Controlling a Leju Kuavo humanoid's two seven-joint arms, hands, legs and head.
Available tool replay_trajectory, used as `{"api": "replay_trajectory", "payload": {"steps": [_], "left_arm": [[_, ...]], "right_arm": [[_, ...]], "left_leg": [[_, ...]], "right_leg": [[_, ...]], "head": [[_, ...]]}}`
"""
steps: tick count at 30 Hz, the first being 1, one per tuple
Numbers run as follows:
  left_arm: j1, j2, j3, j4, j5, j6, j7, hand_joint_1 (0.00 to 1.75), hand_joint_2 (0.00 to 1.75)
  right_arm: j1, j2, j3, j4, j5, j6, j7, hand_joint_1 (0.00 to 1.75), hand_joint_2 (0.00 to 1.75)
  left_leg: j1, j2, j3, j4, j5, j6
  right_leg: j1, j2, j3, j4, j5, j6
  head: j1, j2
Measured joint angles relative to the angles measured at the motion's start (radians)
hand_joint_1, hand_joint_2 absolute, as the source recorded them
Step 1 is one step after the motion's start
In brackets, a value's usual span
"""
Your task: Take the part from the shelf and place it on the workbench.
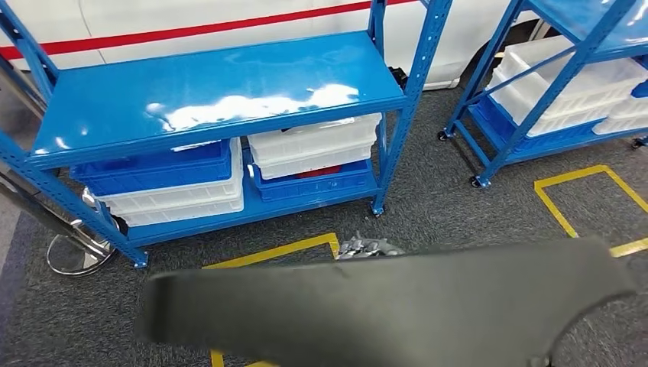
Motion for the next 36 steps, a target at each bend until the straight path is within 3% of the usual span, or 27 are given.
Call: {"api": "replay_trajectory", "payload": {"steps": [1, 2, 3, 5, 6, 8, 9, 11, 12, 14, 15, 16, 18, 20, 22, 24, 26, 28, 30, 31, 32, 33, 35, 36], "left_arm": [[0.0, -0.001, 0.002, 0.0, 0.0, 0.005, -0.001, 0.0, 0.0], [-0.001, -0.002, 0.003, 0.0, 0.0, 0.011, -0.001, 0.0, 0.0], [-0.002, -0.003, 0.005, 0.0, -0.001, 0.018, -0.003, 0.0, 0.0], [-0.003, -0.006, 0.007, 0.0, -0.004, 0.027, -0.005, 0.0, 0.0], [-0.003, -0.007, 0.007, 0.0, -0.005, 0.03, -0.006, 0.0, 0.0], [-0.004, -0.008, 0.008, 0.0, -0.006, 0.031, 0.001, 0.0, 0.0], [-0.006, -0.006, 0.008, 0.0, -0.006, 0.032, 0.007, 0.0, 0.0], [-0.006, -0.003, 0.01, -0.001, -0.004, 0.039, 0.027, 0.0, 0.0], [-0.005, -0.002, 0.012, -0.001, -0.003, 0.045, 0.04, 0.0, 0.0], [0.001, 0.003, 0.016, -0.001, 0.002, 0.063, 0.067, 0.0, 0.0], [0.004, 0.006, 0.019, -0.001, 0.005, 0.072, 0.08, 0.0, 0.0], [0.006, 0.01, 0.022, -0.001, 0.008, 0.081, 0.091, 0.0, 0.0], [0.007, 0.017, 0.03, -0.003, 0.014, 0.1, 0.109, 0.0, 0.0], [0.007, 0.026, 0.04, -0.006, 0.021, 0.12, 0.122, 0.0, 0.0], [0.009, 0.034, 0.05, -0.008, 0.029, 0.134, 0.128, 0.0, 0.0], [0.01, 0.043, 0.057, -0.012, 0.031, 0.134, 0.128, 0.0, 0.0], [0.008, 0.051, 0.06, -0.016, 0.03, 0.125, 0.124, 0.0, 0.0], [0.011, 0.058, 0.061, -0.018, 0.027, 0.116, 0.119, 0.0, 0.0], [0.015, 0.065, 0.062, -0.019, 0.022, 0.107, 0.112, 0.0, 0.0], [0.015, 0.068, 0.061, -0.02, 0.019, 0.104, 0.109, 0.0, 0.0], [0.014, 0.072, 0.061, -0.02, 0.016, 0.101, 0.107, 0.0, 0.0], [0.012, 0.074, 0.061, -0.02, 0.012, 0.099, 0.106, 0.0, 0.0], [0.009, 0.078, 0.061, -0.02, 0.006, 0.098, 0.109, 0.0, 0.0], [0.008, 0.08, 0.061, -0.02, 0.003, 0.098, 0.112, 0.0, 0.0]], "right_arm": [[-0.002, 0.008, 0.01, 0.009, -0.002, 0.009, 0.007, 1.75, 1.75], [-0.007, 0.015, 0.019, 0.017, -0.003, 0.014, 0.014, 1.75, 1.75], [-0.012, 0.024, 0.029, 0.024, -0.005, 0.018, 0.021, 1.75, 1.75], [-0.027, 0.044, 0.051, 0.037, -0.006, 0.023, 0.031, 1.75, 1.75], [-0.034, 0.053, 0.062, 0.045, -0.007, 0.026, 0.033, 1.75, 1.75], [-0.044, 0.069, 0.081, 0.061, -0.007, 0.034, 0.035, 1.75, 1.75], [-0.049, 0.074, 0.089, 0.067, -0.007, 0.036, 0.036, 1.75, 1.75], [-0.063, 0.087, 0.103, 0.078, -0.009, 0.037, 0.039, 1.75, 1.75], [-0.069, 0.093, 0.109, 0.082, -0.011, 0.037, 0.042, 1.75, 1.75], [-0.075, 0.102, 0.117, 0.09, -0.015, 0.037, 0.047, 1.75, 1.75], [-0.075, 0.104, 0.119, 0.094, -0.016, 0.037, 0.049, 1.75, 1.75], [-0.075, 0.104, 0.12, 0.099, -0.017, 0.037, 0.049, 1.75, 1.75], [-0.075, 0.105, 0.121, 0.107, -0.018, 0.037, 0.048, 1.75, 1.75], [-0.076, 0.106, 0.121, 0.113, -0.014, 0.037, 0.041, 1.75, 1.75], [-0.075, 0.107, 0.121, 0.117, -0.004, 0.034, 0.028, 1.75, 1.75], [-0.07, 0.106, 0.12, 0.119, 0.009, 0.03, 0.014, 1.75, 1.75], [-0.065, 0.104, 0.116, 0.118, 0.022, 0.028, 0.003, 1.75, 1.75], [-0.061, 0.102, 0.112, 0.117, 0.034, 0.028, -0.006, 1.75, 1.75], [-0.052, 0.1, 0.108, 0.117, 0.048, 0.029, -0.009, 1.75, 1.75], [-0.047, 0.098, 0.106, 0.117, 0.055, 0.03, -0.009, 1.75, 1.75], [-0.042, 0.096, 0.103, 0.116, 0.06, 0.03, -0.008, 1.75, 1.75], [-0.04, 0.094, 0.099, 0.114, 0.065, 0.03, -0.008, 1.75, 1.75], [-0.037, 0.092, 0.092, 0.105, 0.069, 0.026, -0.005, 1.75, 1.75], [-0.037, 0.092, 0.089, 0.1, 0.07, 0.023, -0.002, 1.75, 1.75]], "left_leg": [[0.0, 0.011, 0.0, 0.0, 0.0, 0.0], [0.0, 0.022, 0.0, 0.0, -0.001, -0.002], [0.0, 0.032, 0.002, 0.0, -0.002, -0.003], [-0.005, 0.05, 0.003, 0.002, -0.006, -0.012], [-0.007, 0.059, 0.003, 0.004, -0.008, -0.017], [-0.01, 0.078, 0.004, 0.004, -0.01, -0.028], [-0.008, 0.075, 0.004, 0.008, -0.016, -0.033], [-0.004, 0.037, -0.015, 0.059, -0.054, -0.041], [-0.001, 0.01, -0.039, 0.115, -0.086, -0.043], [0.0, -0.013, -0.102, 0.249, -0.143, -0.046], [0.0, -0.016, -0.123, 0.288, -0.149, -0.047], [0.001, -0.017, -0.126, 0.29, -0.134, -0.048], [0.005, -0.03, -0.085, 0.187, -0.062, -0.049], [0.01, -0.07, -0.035, 0.072, -0.016, -0.048], [0.012, -0.092, -0.019, 0.037, -0.014, -0.044], [0.011, -0.073, -0.018, 0.031, -0.009, -0.033], [0.011, -0.051, -0.018, 0.025, -0.004, -0.019], [0.009, -0.027, -0.018, 0.023, -0.002, -0.009], [0.006, -0.002, -0.019, 0.023, -0.003, -0.007], [0.005, 0.011, -0.019, 0.023, -0.004, -0.007], [0.004, 0.022, -0.018, 0.023, -0.004, -0.007], [0.003, 0.033, -0.017, 0.023, -0.005, -0.008], [0.0, 0.051, -0.013, 0.023, -0.008, -0.012], [-0.001, 0.059, -0.012, 0.023, -0.01, -0.016]], "right_leg": [[-0.002, -0.004, 0.009, -0.007, 0.012, -0.001], [-0.002, -0.011, 0.036, -0.052, 0.039, -0.003], [-0.001, -0.026, 0.075, -0.119, 0.068, -0.007], [0.01, -0.065, 0.135, -0.233, 0.1, -0.019], [0.015, -0.076, 0.146, -0.258, 0.101, -0.025], [0.018, -0.062, 0.143, -0.266, 0.101, -0.036], [0.017, -0.052, 0.143, -0.27, 0.104, -0.041], [0.012, -0.032, 0.144, -0.277, 0.11, -0.054], [0.011, -0.023, 0.144, -0.278, 0.112, -0.059], [0.012, 0.001, 0.143, -0.276, 0.113, -0.063], [0.012, 0.014, 0.142, -0.274, 0.113, -0.064], [0.012, 0.027, 0.142, -0.272, 0.112, -0.063], [0.009, 0.053, 0.142, -0.264, 0.11, -0.059], [0.009, 0.076, 0.136, -0.253, 0.106, -0.051], [0.008, 0.097, 0.126, -0.247, 0.108, -0.04], [0.005, 0.109, 0.119, -0.246, 0.112, -0.029], [0.007, 0.072, 0.102, -0.21, 0.087, -0.018], [0.007, 0.019, 0.05, -0.1, 0.026, -0.01], [0.002, 0.002, -0.007, 0.019, -0.019, -0.005], [0.001, 0.0, -0.016, 0.038, -0.017, -0.004], [0.001, -0.004, -0.003, 0.015, 0.004, -0.005], [0.002, -0.012, 0.029, -0.044, 0.037, -0.009], [0.011, -0.051, 0.104, -0.188, 0.087, -0.022], [0.017, -0.064, 0.126, -0.232, 0.097, -0.029]], "head": [[0.0, 0.0], [0.0, 0.0], [0.0, 0.0], [0.0, 0.0], [0.0, 0.0], [-0.001, 0.0], [-0.001, 0.0], [-0.001, 0.0], [-0.001, 0.0], [-0.002, 0.0], [-0.002, 0.0], [-0.002, 0.0], [-0.002, 0.0], [-0.001, 0.0], [-0.001, 0.0], [0.0, 0.0], [0.002, 0.0], [0.005, 0.0], [0.006, 0.0], [0.006, 0.0], [0.006, 0.0], [0.006, 0.0], [0.006, 0.0], [0.006, 0.0]]}}
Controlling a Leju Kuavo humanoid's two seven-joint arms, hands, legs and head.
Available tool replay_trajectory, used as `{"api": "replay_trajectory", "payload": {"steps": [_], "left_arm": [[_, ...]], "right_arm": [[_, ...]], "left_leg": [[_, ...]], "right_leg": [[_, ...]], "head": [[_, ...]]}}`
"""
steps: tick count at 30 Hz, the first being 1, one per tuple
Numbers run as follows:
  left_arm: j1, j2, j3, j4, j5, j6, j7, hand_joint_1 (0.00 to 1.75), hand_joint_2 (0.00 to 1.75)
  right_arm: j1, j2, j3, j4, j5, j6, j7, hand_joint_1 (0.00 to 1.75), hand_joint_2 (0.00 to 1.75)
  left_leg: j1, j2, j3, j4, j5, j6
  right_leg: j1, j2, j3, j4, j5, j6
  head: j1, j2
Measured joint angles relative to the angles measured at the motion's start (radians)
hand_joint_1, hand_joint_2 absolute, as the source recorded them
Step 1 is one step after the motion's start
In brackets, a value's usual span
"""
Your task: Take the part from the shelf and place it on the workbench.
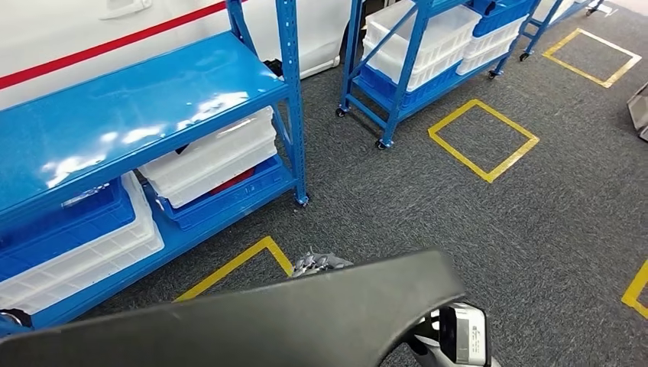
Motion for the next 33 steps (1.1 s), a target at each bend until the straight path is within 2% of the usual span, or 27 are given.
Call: {"api": "replay_trajectory", "payload": {"steps": [1, 3, 4, 5, 7, 8, 9, 10, 11, 12, 14, 16, 17, 18, 19, 20, 22, 23, 24, 25, 26, 27, 28, 30, 31, 32, 33], "left_arm": [[-0.001, 0.002, 0.0, 0.0, -0.003, 0.001, 0.006, 0.0, 0.0], [-0.003, 0.007, 0.0, 0.0, -0.007, 0.003, 0.017, 0.0, 0.0], [-0.005, 0.009, 0.0, 0.0, -0.008, 0.004, 0.02, 0.0, 0.0], [-0.006, 0.012, 0.0, 0.0, -0.008, 0.005, 0.023, 0.0, 0.0], [-0.003, 0.016, 0.0, 0.0, -0.008, 0.009, 0.027, 0.0, 0.0], [0.0, 0.017, 0.0, 0.0, -0.007, 0.012, 0.028, 0.0, 0.0], [0.004, 0.018, 0.0, 0.0, -0.004, 0.015, 0.029, 0.0, 0.0], [0.007, 0.019, 0.001, 0.0, -0.002, 0.017, 0.029, 0.0, 0.0], [0.009, 0.019, 0.002, 0.0, 0.001, 0.019, 0.03, 0.0, 0.0], [0.009, 0.019, 0.002, 0.0, 0.002, 0.02, 0.03, 0.0, 0.0], [0.009, 0.02, 0.003, 0.0, 0.005, 0.022, 0.03, 0.0, 0.0], [0.009, 0.02, 0.008, 0.0, 0.012, 0.029, 0.032, 0.0, 0.0], [0.008, 0.019, 0.01, 0.0, 0.017, 0.033, 0.033, 0.0, 0.0], [0.007, 0.017, 0.013, 0.0, 0.021, 0.037, 0.033, 0.0, 0.0], [0.006, 0.015, 0.016, 0.0, 0.024, 0.04, 0.033, 0.0, 0.0], [0.004, 0.012, 0.019, -0.001, 0.027, 0.041, 0.033, 0.0, 0.0], [0.006, 0.007, 0.025, -0.001, 0.029, 0.045, 0.034, 0.0, 0.0], [0.009, 0.006, 0.027, -0.001, 0.029, 0.047, 0.037, 0.0, 0.0], [0.011, 0.004, 0.029, -0.001, 0.028, 0.051, 0.042, 0.0, 0.0], [0.012, 0.002, 0.031, -0.001, 0.027, 0.055, 0.05, 0.0, 0.0], [0.012, 0.001, 0.031, -0.001, 0.025, 0.06, 0.059, 0.0, 0.0], [0.011, -0.001, 0.032, -0.001, 0.025, 0.067, 0.068, 0.0, 0.0], [0.01, -0.004, 0.033, -0.001, 0.024, 0.074, 0.077, 0.0, 0.0], [0.009, -0.01, 0.036, -0.001, 0.025, 0.089, 0.091, 0.0, 0.0], [0.01, -0.013, 0.039, -0.001, 0.025, 0.095, 0.096, 0.0, 0.0], [0.01, -0.015, 0.041, -0.001, 0.025, 0.098, 0.1, 0.0, 0.0], [0.009, -0.017, 0.043, -0.001, 0.025, 0.101, 0.103, 0.0, 0.0]], "right_arm": [[0.001, 0.0, -0.002, -0.005, 0.001, -0.003, 0.004, 1.75, 1.75], [0.006, -0.002, -0.004, -0.011, 0.004, -0.008, 0.014, 1.75, 1.75], [0.009, -0.003, -0.005, -0.014, 0.005, -0.009, 0.017, 1.75, 1.75], [0.01, -0.004, -0.006, -0.016, 0.006, -0.01, 0.018, 1.75, 1.75], [0.012, -0.005, -0.006, -0.018, 0.005, -0.012, 0.017, 1.75, 1.75], [0.013, -0.005, -0.006, -0.016, 0.005, -0.013, 0.015, 1.75, 1.75], [0.014, -0.006, -0.006, -0.014, 0.004, -0.016, 0.014, 1.75, 1.75], [0.015, -0.007, -0.006, -0.01, 0.004, -0.018, 0.013, 1.75, 1.75], [0.014, -0.007, -0.006, -0.006, 0.003, -0.02, 0.012, 1.75, 1.75], [0.014, -0.007, -0.006, -0.002, 0.002, -0.021, 0.012, 1.75, 1.75], [0.012, -0.007, -0.006, 0.005, 0.002, -0.022, 0.012, 1.75, 1.75], [0.008, -0.006, -0.007, 0.01, 0.002, -0.023, 0.012, 1.75, 1.75], [0.007, -0.006, -0.007, 0.013, 0.0, -0.022, 0.012, 1.75, 1.75], [0.007, -0.006, -0.008, 0.015, -0.002, -0.02, 0.012, 1.75, 1.75], [0.007, -0.006, -0.01, 0.016, -0.004, -0.016, 0.013, 1.75, 1.75], [0.005, -0.006, -0.011, 0.017, -0.006, -0.012, 0.015, 1.75, 1.75], [-0.002, -0.005, -0.013, 0.017, -0.011, -0.006, 0.022, 1.75, 1.75], [-0.005, -0.006, -0.014, 0.017, -0.018, -0.005, 0.027, 1.75, 1.75], [-0.005, -0.006, -0.015, 0.017, -0.025, -0.005, 0.031, 1.75, 1.75], [-0.004, -0.007, -0.018, 0.017, -0.033, -0.005, 0.033, 1.75, 1.75], [-0.002, -0.008, -0.021, 0.017, -0.04, -0.006, 0.035, 1.75, 1.75], [-0.002, -0.009, -0.023, 0.017, -0.043, -0.006, 0.036, 1.75, 1.75], [-0.002, -0.009, -0.025, 0.015, -0.045, -0.006, 0.038, 1.75, 1.75], [-0.004, -0.009, -0.029, 0.008, -0.047, -0.007, 0.044, 1.75, 1.75], [-0.005, -0.009, -0.031, 0.004, -0.048, -0.007, 0.048, 1.75, 1.75], [-0.006, -0.009, -0.033, 0.001, -0.048, -0.008, 0.05, 1.75, 1.75], [-0.006, -0.009, -0.034, -0.002, -0.049, -0.008, 0.052, 1.75, 1.75]], "left_leg": [[-0.001, 0.008, 0.001, 0.0, -0.001, -0.005], [-0.001, 0.023, 0.005, -0.004, -0.003, -0.015], [0.0, 0.014, 0.005, 0.0, -0.009, -0.02], [0.001, -0.006, 0.0, 0.017, -0.024, -0.024], [0.003, -0.058, -0.039, 0.109, -0.079, -0.027], [0.003, -0.07, -0.07, 0.177, -0.11, -0.028], [0.004, -0.074, -0.098, 0.235, -0.129, -0.029], [0.004, -0.076, -0.115, 0.267, -0.13, -0.031], [0.005, -0.076, -0.115, 0.26, -0.112, -0.032], [0.007, -0.08, -0.097, 0.215, -0.078, -0.033], [0.014, -0.119, -0.042, 0.086, -0.017, -0.036], [0.018, -0.152, -0.015, 0.021, -0.001, -0.032], [0.016, -0.152, -0.013, 0.018, -0.003, -0.026], [0.015, -0.141, -0.014, 0.017, 0.0, -0.019], [0.014, -0.131, -0.014, 0.015, 0.003, -0.011], [0.013, -0.12, -0.013, 0.012, 0.007, -0.004], [0.011, -0.096, -0.013, 0.008, 0.01, 0.007], [0.008, -0.083, -0.014, 0.008, 0.009, 0.01], [0.006, -0.07, -0.015, 0.008, 0.009, 0.011], [0.004, -0.057, -0.015, 0.008, 0.008, 0.012], [0.002, -0.045, -0.015, 0.008, 0.007, 0.013], [0.001, -0.033, -0.015, 0.008, 0.007, 0.013], [-0.001, -0.023, -0.013, 0.008, 0.005, 0.013], [-0.004, -0.003, -0.009, 0.007, 0.003, 0.01], [-0.004, 0.006, -0.008, 0.006, 0.001, 0.007], [-0.005, 0.016, -0.006, 0.004, 0.0, 0.003], [-0.005, 0.026, -0.002, 0.001, 0.0, -0.001]], "right_leg": [[0.006, -0.006, 0.008, -0.021, 0.001, -0.006], [0.007, 0.015, 0.008, -0.028, 0.006, -0.015], [0.004, 0.025, 0.01, -0.035, 0.011, -0.02], [0.0, 0.035, 0.013, -0.042, 0.015, -0.026], [-0.004, 0.053, 0.016, -0.05, 0.021, -0.033], [-0.004, 0.064, 0.015, -0.049, 0.021, -0.035], [-0.004, 0.077, 0.015, -0.048, 0.022, -0.035], [-0.004, 0.09, 0.014, -0.046, 0.021, -0.035], [-0.005, 0.104, 0.014, -0.043, 0.021, -0.034], [-0.006, 0.116, 0.014, -0.039, 0.02, -0.032], [-0.008, 0.14, 0.009, -0.025, 0.014, -0.024], [-0.009, 0.161, -0.002, -0.014, 0.013, -0.012], [-0.01, 0.171, -0.008, -0.013, 0.016, -0.006], [-0.012, 0.181, -0.012, -0.014, 0.019, 0.0], [-0.012, 0.173, -0.015, -0.011, 0.018, 0.005], [-0.011, 0.151, -0.022, 0.002, 0.009, 0.01], [-0.011, 0.091, -0.06, 0.088, -0.042, 0.017], [-0.011, 0.073, -0.091, 0.152, -0.075, 0.02], [-0.013, 0.067, -0.12, 0.214, -0.1, 0.022], [-0.014, 0.064, -0.137, 0.252, -0.11, 0.022], [-0.014, 0.063, -0.136, 0.252, -0.101, 0.02], [-0.012, 0.06, -0.114, 0.214, -0.076, 0.015], [-0.008, 0.048, -0.076, 0.146, -0.043, 0.008], [0.008, 0.01, -0.008, 0.019, -0.006, -0.009], [0.015, -0.002, 0.008, -0.014, -0.001, -0.016], [0.019, -0.002, 0.011, -0.024, -0.004, -0.02], [0.02, 0.009, 0.011, -0.029, 0.0, -0.024]], "head": [[0.0, 0.0], [0.0, 0.0], [0.0, 0.0], [-0.001, 0.0], [-0.002, 0.0], [-0.002, 0.0], [-0.002, 0.0], [-0.002, 0.0], [-0.002, 0.0], [-0.002, 0.0], [-0.002, 0.0], [-0.001, 0.0], [-0.001, 0.0], [-0.001, 0.0], [-0.001, 0.0], [0.0, 0.0], [0.003, 0.0], [0.004, 0.0], [0.004, 0.0], [0.004, 0.0], [0.004, 0.0], [0.004, 0.0], [0.004, 0.0], [0.004, 0.0], [0.004, 0.0], [0.004, 0.0], [0.004, 0.0]]}}
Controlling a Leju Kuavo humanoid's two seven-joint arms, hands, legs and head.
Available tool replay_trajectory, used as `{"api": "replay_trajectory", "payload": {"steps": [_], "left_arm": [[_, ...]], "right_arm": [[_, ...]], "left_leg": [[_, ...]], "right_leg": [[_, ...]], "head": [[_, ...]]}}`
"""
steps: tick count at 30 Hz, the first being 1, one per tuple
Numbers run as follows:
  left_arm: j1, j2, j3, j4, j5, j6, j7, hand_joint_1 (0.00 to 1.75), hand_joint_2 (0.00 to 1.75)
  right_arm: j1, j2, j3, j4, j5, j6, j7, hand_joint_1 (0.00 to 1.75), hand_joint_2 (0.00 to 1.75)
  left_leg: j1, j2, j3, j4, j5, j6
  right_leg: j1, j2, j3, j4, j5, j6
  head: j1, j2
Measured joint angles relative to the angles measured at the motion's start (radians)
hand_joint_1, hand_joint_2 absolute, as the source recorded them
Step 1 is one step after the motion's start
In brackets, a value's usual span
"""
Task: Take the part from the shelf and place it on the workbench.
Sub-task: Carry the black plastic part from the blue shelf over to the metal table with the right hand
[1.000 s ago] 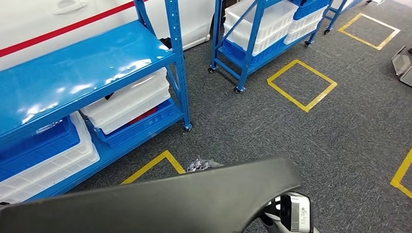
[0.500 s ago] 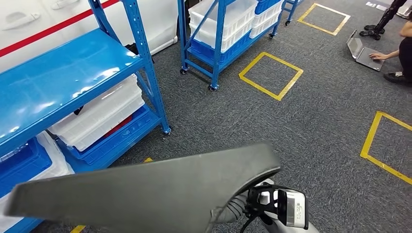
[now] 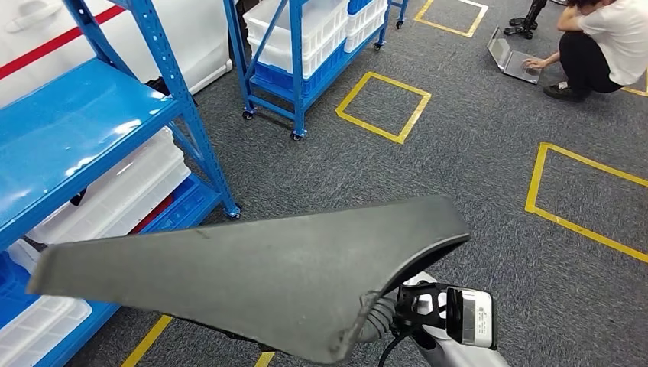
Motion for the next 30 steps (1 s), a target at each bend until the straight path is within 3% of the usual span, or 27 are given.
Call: {"api": "replay_trajectory", "payload": {"steps": [1, 3, 5, 6, 7, 8, 10, 12, 14, 16, 18, 20, 22, 23, 24, 25, 27, 28, 30], "left_arm": [[-0.001, -0.001, 0.001, 0.0, 0.0, 0.001, 0.001, 0.0, 0.0], [-0.003, -0.005, 0.002, -0.001, -0.005, 0.003, 0.003, 0.0, 0.0], [0.001, -0.007, 0.002, -0.002, -0.016, 0.004, 0.007, 0.0, 0.0], [0.004, -0.007, 0.002, -0.003, -0.022, 0.005, 0.01, 0.0, 0.0], [0.007, -0.008, 0.002, -0.004, -0.028, 0.005, 0.013, 0.0, 0.0], [0.009, -0.009, 0.002, -0.005, -0.033, 0.004, 0.014, 0.0, 0.0], [0.009, -0.011, 0.002, -0.005, -0.042, -0.002, 0.013, 0.0, 0.0], [0.008, -0.016, 0.001, -0.005, -0.05, -0.013, 0.007, 0.0, 0.0], [0.007, -0.021, -0.002, -0.006, -0.057, -0.024, -0.002, 0.0, 0.0], [0.004, -0.023, -0.006, -0.006, -0.062, -0.034, -0.011, 0.0, 0.0], [0.001, -0.024, -0.012, -0.006, -0.066, -0.042, -0.019, 0.0, 0.0], [0.001, -0.024, -0.015, -0.006, -0.066, -0.045, -0.022, 0.0, 0.0], [0.002, -0.024, -0.016, -0.006, -0.064, -0.044, -0.023, 0.0, 0.0], [0.002, -0.024, -0.016, -0.006, -0.062, -0.043, -0.023, 0.0, 0.0], [0.001, -0.025, -0.016, -0.006, -0.06, -0.043, -0.024, 0.0, 0.0], [0.0, -0.025, -0.016, -0.006, -0.059, -0.043, -0.024, 0.0, 0.0], [-0.002, -0.028, -0.016, -0.006, -0.056, -0.044, -0.025, 0.0, 0.0], [-0.003, -0.03, -0.016, -0.006, -0.056, -0.045, -0.025, 0.0, 0.0], [-0.003, -0.033, -0.016, -0.006, -0.056, -0.045, -0.028, 0.0, 0.0]], "right_arm": [[0.001, 0.0, -0.001, -0.002, 0.0, 0.0, 0.001, 1.75, 1.75], [0.003, 0.001, -0.005, -0.006, -0.004, 0.001, 0.004, 1.75, 1.75], [0.009, 0.003, -0.009, -0.009, -0.004, 0.004, 0.012, 1.75, 1.75], [0.016, 0.004, -0.01, -0.008, 0.002, 0.004, 0.015, 1.75, 1.75], [0.024, 0.004, -0.011, -0.007, 0.011, 0.004, 0.015, 1.75, 1.75], [0.032, 0.003, -0.012, -0.004, 0.023, 0.004, 0.012, 1.75, 1.75], [0.04, 0.001, -0.013, 0.003, 0.047, 0.001, 0.0, 1.75, 1.75], [0.041, 0.001, -0.012, 0.011, 0.065, -0.004, -0.014, 1.75, 1.75], [0.043, 0.001, -0.012, 0.017, 0.076, -0.011, -0.024, 1.75, 1.75], [0.05, -0.001, -0.013, 0.02, 0.082, -0.017, -0.034, 1.75, 1.75], [0.056, -0.003, -0.013, 0.02, 0.084, -0.019, -0.04, 1.75, 1.75], [0.058, -0.004, -0.013, 0.018, 0.086, -0.019, -0.04, 1.75, 1.75], [0.063, -0.004, -0.013, 0.017, 0.088, -0.018, -0.04, 1.75, 1.75], [0.066, -0.005, -0.013, 0.017, 0.089, -0.017, -0.04, 1.75, 1.75], [0.068, -0.006, -0.013, 0.017, 0.088, -0.016, -0.041, 1.75, 1.75], [0.069, -0.006, -0.014, 0.017, 0.087, -0.014, -0.042, 1.75, 1.75], [0.067, -0.007, -0.016, 0.017, 0.082, -0.013, -0.045, 1.75, 1.75], [0.065, -0.007, -0.018, 0.017, 0.08, -0.012, -0.048, 1.75, 1.75], [0.062, -0.007, -0.019, 0.017, 0.076, -0.007, -0.053, 1.75, 1.75]], "left_leg": [[0.001, 0.002, 0.003, -0.001, -0.003, -0.005], [0.003, -0.032, -0.005, 0.031, -0.028, -0.012], [0.006, -0.083, -0.053, 0.139, -0.086, -0.017], [0.007, -0.095, -0.085, 0.203, -0.112, -0.02], [0.009, -0.099, -0.109, 0.249, -0.124, -0.023], [0.01, -0.1, -0.12, 0.262, -0.117, -0.026], [0.018, -0.11, -0.088, 0.181, -0.053, -0.034], [0.029, -0.154, -0.038, 0.069, -0.005, -0.04], [0.03, -0.181, -0.022, 0.031, -0.002, -0.032], [0.026, -0.162, -0.023, 0.028, 0.001, -0.016], [0.024, -0.14, -0.021, 0.022, 0.004, -0.002], [0.02, -0.116, -0.019, 0.018, 0.005, 0.007], [0.014, -0.09, -0.02, 0.018, 0.003, 0.011], [0.012, -0.078, -0.019, 0.018, 0.002, 0.013], [0.01, -0.066, -0.018, 0.018, 0.0, 0.013], [0.008, -0.056, -0.016, 0.018, -0.002, 0.014], [0.005, -0.038, -0.008, 0.017, -0.006, 0.012], [0.004, -0.03, -0.005, 0.016, -0.009, 0.009], [0.002, -0.014, -0.001, 0.013, -0.011, 0.002]], "right_leg": [[-0.004, 0.011, 0.005, -0.008, 0.004, -0.004], [-0.013, 0.03, 0.017, -0.028, 0.015, -0.012], [-0.017, 0.049, 0.023, -0.036, 0.019, -0.017], [-0.017, 0.06, 0.022, -0.035, 0.019, -0.018], [-0.018, 0.073, 0.022, -0.033, 0.019, -0.017], [-0.019, 0.086, 0.021, -0.031, 0.018, -0.016], [-0.025, 0.113, 0.02, -0.019, 0.012, -0.008], [-0.029, 0.137, 0.01, 0.002, 0.002, 0.005], [-0.031, 0.159, -0.005, 0.018, -0.001, 0.018], [-0.034, 0.17, -0.014, 0.021, 0.002, 0.029], [-0.033, 0.126, -0.028, 0.049, -0.016, 0.037], [-0.032, 0.068, -0.076, 0.148, -0.068, 0.043], [-0.034, 0.055, -0.141, 0.273, -0.119, 0.046], [-0.034, 0.054, -0.16, 0.307, -0.125, 0.045], [-0.034, 0.054, -0.158, 0.303, -0.112, 0.042], [-0.032, 0.051, -0.136, 0.26, -0.083, 0.038], [-0.02, 0.02, -0.059, 0.117, -0.021, 0.022], [-0.012, 0.001, -0.03, 0.06, -0.004, 0.014], [0.001, -0.014, -0.011, 0.015, -0.003, 0.002]], "head": [[0.0, 0.0], [-0.001, 0.0], [-0.002, 0.0], [-0.003, 0.0], [-0.003, 0.0], [-0.003, 0.0], [-0.003, 0.0], [-0.002, 0.0], [-0.002, 0.0], [-0.003, 0.0], [0.0, 0.0], [0.002, 0.0], [0.002, 0.0], [0.002, 0.0], [0.002, 0.0], [0.002, 0.0], [0.002, 0.0], [0.002, 0.0], [0.002, 0.0]]}}
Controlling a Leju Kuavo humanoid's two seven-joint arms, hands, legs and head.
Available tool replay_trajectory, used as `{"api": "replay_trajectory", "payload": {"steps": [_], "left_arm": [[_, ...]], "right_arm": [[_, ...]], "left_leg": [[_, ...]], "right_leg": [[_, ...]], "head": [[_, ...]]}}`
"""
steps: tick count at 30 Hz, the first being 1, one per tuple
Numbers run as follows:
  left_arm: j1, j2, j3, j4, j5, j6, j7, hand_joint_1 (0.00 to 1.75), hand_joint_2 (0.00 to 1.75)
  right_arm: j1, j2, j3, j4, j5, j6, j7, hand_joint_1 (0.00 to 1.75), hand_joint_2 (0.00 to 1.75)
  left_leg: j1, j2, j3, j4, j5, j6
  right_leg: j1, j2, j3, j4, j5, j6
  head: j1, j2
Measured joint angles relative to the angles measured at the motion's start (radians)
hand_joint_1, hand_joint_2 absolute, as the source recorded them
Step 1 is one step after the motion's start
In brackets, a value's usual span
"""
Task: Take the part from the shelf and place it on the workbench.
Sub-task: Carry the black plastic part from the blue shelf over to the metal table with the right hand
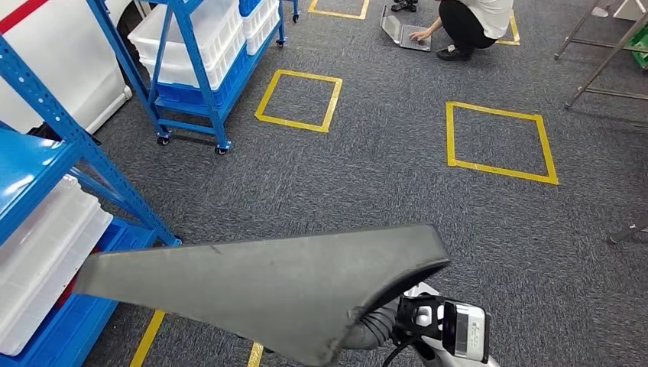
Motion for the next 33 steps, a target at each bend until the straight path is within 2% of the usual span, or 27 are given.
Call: {"api": "replay_trajectory", "payload": {"steps": [2, 4, 6, 7, 8, 9, 10, 11, 13, 14, 15, 17, 18, 19, 21, 22, 23, 24, 25, 26, 27, 28, 29, 30, 31, 32, 33], "left_arm": [[-0.002, -0.002, 0.0, 0.0, -0.001, -0.001, -0.006, 0.0, 0.0], [-0.003, -0.004, 0.0, 0.0, -0.004, -0.003, -0.011, 0.0, 0.0], [0.0, -0.004, -0.001, 0.0, -0.006, -0.005, -0.014, 0.0, 0.0], [0.002, -0.003, -0.001, 0.0, -0.007, -0.006, -0.015, 0.0, 0.0], [0.005, -0.002, -0.001, 0.0, -0.007, -0.006, -0.015, 0.0, 0.0], [0.006, -0.002, 0.0, 0.0, -0.007, -0.006, -0.015, 0.0, 0.0], [0.007, -0.002, 0.0, 0.0, -0.007, -0.006, -0.015, 0.0, 0.0], [0.006, -0.002, 0.0, 0.0, -0.007, -0.006, -0.015, 0.0, 0.0], [0.005, -0.002, -0.001, 0.0, -0.007, -0.006, -0.015, 0.0, 0.0], [0.004, -0.002, -0.001, 0.0, -0.007, -0.006, -0.014, 0.0, 0.0], [0.004, -0.002, -0.001, 0.0, -0.006, -0.006, -0.013, 0.0, 0.0], [0.002, -0.003, -0.001, 0.0, -0.005, -0.005, -0.01, 0.0, 0.0], [0.0, -0.002, -0.001, 0.0, -0.005, -0.005, -0.008, 0.0, 0.0], [-0.001, -0.002, -0.001, 0.0, -0.005, -0.005, -0.008, 0.0, 0.0], [0.0, -0.001, -0.001, 0.0, -0.006, -0.007, -0.008, 0.0, 0.0], [0.001, 0.0, -0.001, 0.0, -0.005, -0.008, -0.009, 0.0, 0.0], [0.001, 0.001, -0.001, 0.0, -0.005, -0.01, -0.01, 0.0, 0.0], [0.0, 0.002, -0.001, 0.0, -0.004, -0.013, -0.012, 0.0, 0.0], [-0.001, 0.002, -0.001, 0.0, -0.004, -0.015, -0.013, 0.0, 0.0], [-0.002, 0.002, -0.001, 0.0, -0.004, -0.017, -0.014, 0.0, 0.0], [-0.003, 0.002, -0.001, 0.0, -0.003, -0.019, -0.015, 0.0, 0.0], [-0.004, 0.002, -0.001, 0.0, -0.003, -0.021, -0.016, 0.0, 0.0], [-0.005, 0.002, -0.001, 0.0, -0.004, -0.023, -0.017, 0.0, 0.0], [-0.006, 0.002, -0.001, 0.0, -0.005, -0.025, -0.019, 0.0, 0.0], [-0.008, 0.002, -0.001, 0.0, -0.006, -0.027, -0.02, 0.0, 0.0], [-0.01, 0.002, -0.001, 0.0, -0.007, -0.029, -0.021, 0.0, 0.0], [-0.013, 0.002, -0.001, 0.0, -0.007, -0.03, -0.022, 0.0, 0.0]], "right_arm": [[0.002, 0.0, -0.001, -0.002, 0.001, 0.005, -0.001, 1.75, 1.75], [0.005, 0.0, -0.003, -0.007, 0.004, 0.007, -0.002, 1.75, 1.75], [0.008, 0.0, -0.003, -0.01, 0.009, 0.006, -0.003, 1.75, 1.75], [0.01, 0.0, -0.003, -0.011, 0.011, 0.006, -0.002, 1.75, 1.75], [0.012, 0.0, -0.003, -0.011, 0.013, 0.006, -0.002, 1.75, 1.75], [0.014, 0.0, -0.003, -0.011, 0.015, 0.006, -0.002, 1.75, 1.75], [0.015, 0.0, -0.003, -0.011, 0.016, 0.006, -0.002, 1.75, 1.75], [0.016, 0.0, -0.003, -0.011, 0.016, 0.006, -0.002, 1.75, 1.75], [0.016, 0.0, -0.003, -0.012, 0.017, 0.006, -0.002, 1.75, 1.75], [0.017, 0.0, -0.003, -0.014, 0.017, 0.007, -0.002, 1.75, 1.75], [0.019, -0.001, -0.003, -0.018, 0.017, 0.008, -0.002, 1.75, 1.75], [0.027, -0.003, -0.003, -0.032, 0.015, 0.01, -0.002, 1.75, 1.75], [0.03, -0.006, -0.003, -0.041, 0.014, 0.011, -0.002, 1.75, 1.75], [0.031, -0.009, -0.003, -0.049, 0.013, 0.011, -0.002, 1.75, 1.75], [0.032, -0.013, -0.004, -0.059, 0.012, 0.012, -0.002, 1.75, 1.75], [0.032, -0.015, -0.004, -0.061, 0.012, 0.012, -0.001, 1.75, 1.75], [0.032, -0.017, -0.004, -0.062, 0.012, 0.012, -0.001, 1.75, 1.75], [0.033, -0.02, -0.005, -0.062, 0.012, 0.013, -0.001, 1.75, 1.75], [0.032, -0.022, -0.005, -0.062, 0.013, 0.013, -0.001, 1.75, 1.75], [0.031, -0.023, -0.005, -0.062, 0.013, 0.013, 0.0, 1.75, 1.75], [0.03, -0.024, -0.006, -0.063, 0.014, 0.013, 0.0, 1.75, 1.75], [0.027, -0.025, -0.006, -0.064, 0.014, 0.013, 0.0, 1.75, 1.75], [0.023, -0.025, -0.007, -0.065, 0.014, 0.013, -0.001, 1.75, 1.75], [0.02, -0.026, -0.007, -0.066, 0.013, 0.013, -0.001, 1.75, 1.75], [0.018, -0.026, -0.007, -0.067, 0.013, 0.013, -0.001, 1.75, 1.75], [0.018, -0.027, -0.007, -0.068, 0.012, 0.013, -0.001, 1.75, 1.75], [0.018, -0.028, -0.007, -0.07, 0.011, 0.014, -0.001, 1.75, 1.75]], "left_leg": [[0.0, 0.012, 0.007, -0.003, -0.004, -0.008], [0.002, -0.025, -0.003, 0.033, -0.03, -0.015], [0.004, -0.075, -0.056, 0.145, -0.087, -0.02], [0.005, -0.085, -0.089, 0.208, -0.111, -0.023], [0.006, -0.088, -0.115, 0.252, -0.122, -0.026], [0.007, -0.088, -0.125, 0.262, -0.111, -0.029], [0.01, -0.09, -0.117, 0.235, -0.083, -0.031], [0.013, -0.096, -0.094, 0.176, -0.042, -0.034], [0.021, -0.136, -0.045, 0.062, 0.007, -0.037], [0.022, -0.152, -0.031, 0.031, 0.013, -0.034], [0.021, -0.161, -0.027, 0.023, 0.008, -0.028], [0.017, -0.143, -0.026, 0.017, 0.011, -0.014], [0.017, -0.133, -0.024, 0.013, 0.013, -0.007], [0.018, -0.122, -0.02, 0.008, 0.015, -0.001], [0.016, -0.099, -0.015, 0.001, 0.015, 0.008], [0.014, -0.086, -0.014, 0.0, 0.014, 0.01], [0.013, -0.074, -0.013, 0.0, 0.012, 0.011], [0.013, -0.062, -0.012, 0.0, 0.01, 0.011], [0.012, -0.05, -0.009, 0.0, 0.007, 0.01], [0.012, -0.04, -0.004, -0.001, 0.003, 0.009], [0.012, -0.03, 0.001, -0.001, 0.0, 0.007], [0.01, -0.021, 0.007, -0.001, -0.005, 0.003], [0.008, -0.012, 0.011, -0.002, -0.008, -0.001], [0.007, -0.002, 0.014, -0.003, -0.011, -0.005], [0.006, 0.009, 0.017, -0.005, -0.013, -0.01], [0.006, 0.018, 0.021, -0.008, -0.015, -0.015], [0.006, 0.012, 0.025, -0.005, -0.02, -0.019]], "right_leg": [[-0.002, 0.022, 0.004, -0.013, 0.006, -0.007], [-0.011, 0.043, 0.018, -0.032, 0.014, -0.014], [-0.015, 0.064, 0.025, -0.04, 0.017, -0.021], [-0.014, 0.075, 0.025, -0.039, 0.016, -0.023], [-0.015, 0.089, 0.026, -0.037, 0.015, -0.023], [-0.015, 0.103, 0.026, -0.035, 0.014, -0.022], [-0.017, 0.117, 0.026, -0.031, 0.012, -0.02], [-0.019, 0.13, 0.026, -0.024, 0.007, -0.016], [-0.021, 0.153, 0.019, -0.004, -0.003, -0.005], [-0.023, 0.163, 0.013, 0.004, -0.007, 0.001], [-0.024, 0.172, 0.007, 0.008, -0.008, 0.007], [-0.027, 0.184, 0.001, 0.01, -0.006, 0.016], [-0.026, 0.172, -0.003, 0.016, -0.01, 0.021], [-0.026, 0.149, -0.013, 0.038, -0.024, 0.026], [-0.027, 0.095, -0.063, 0.137, -0.074, 0.036], [-0.029, 0.081, -0.098, 0.202, -0.101, 0.039], [-0.032, 0.075, -0.127, 0.254, -0.115, 0.041], [-0.034, 0.071, -0.143, 0.276, -0.112, 0.042], [-0.035, 0.068, -0.138, 0.26, -0.091, 0.041], [-0.035, 0.06, -0.113, 0.208, -0.056, 0.038], [-0.031, 0.041, -0.079, 0.136, -0.021, 0.032], [-0.023, 0.017, -0.046, 0.071, 0.002, 0.025], [-0.016, -0.001, -0.024, 0.026, 0.013, 0.018], [-0.008, -0.011, -0.015, 0.004, 0.014, 0.013], [-0.004, -0.007, -0.014, 0.0, 0.011, 0.009], [-0.006, 0.006, -0.012, -0.005, 0.012, 0.005], [-0.009, 0.018, -0.007, -0.012, 0.015, 0.001]], "head": [[0.0, 0.0], [0.0, 0.0], [-0.002, 0.0], [-0.003, 0.0], [-0.003, 0.0], [-0.003, 0.0], [-0.004, 0.0], [-0.004, 0.0], [-0.003, 0.0], [-0.003, 0.0], [-0.003, 0.0], [-0.003, 0.0], [-0.003, 0.0], [-0.001, 0.0], [0.001, 0.0], [0.002, 0.0], [0.002, 0.0], [0.002, 0.0], [0.002, 0.0], [0.002, 0.0], [0.002, 0.0], [0.002, 0.0], [0.002, 0.0], [0.002, 0.0], [0.002, 0.0], [0.002, 0.0], [0.002, 0.0]]}}
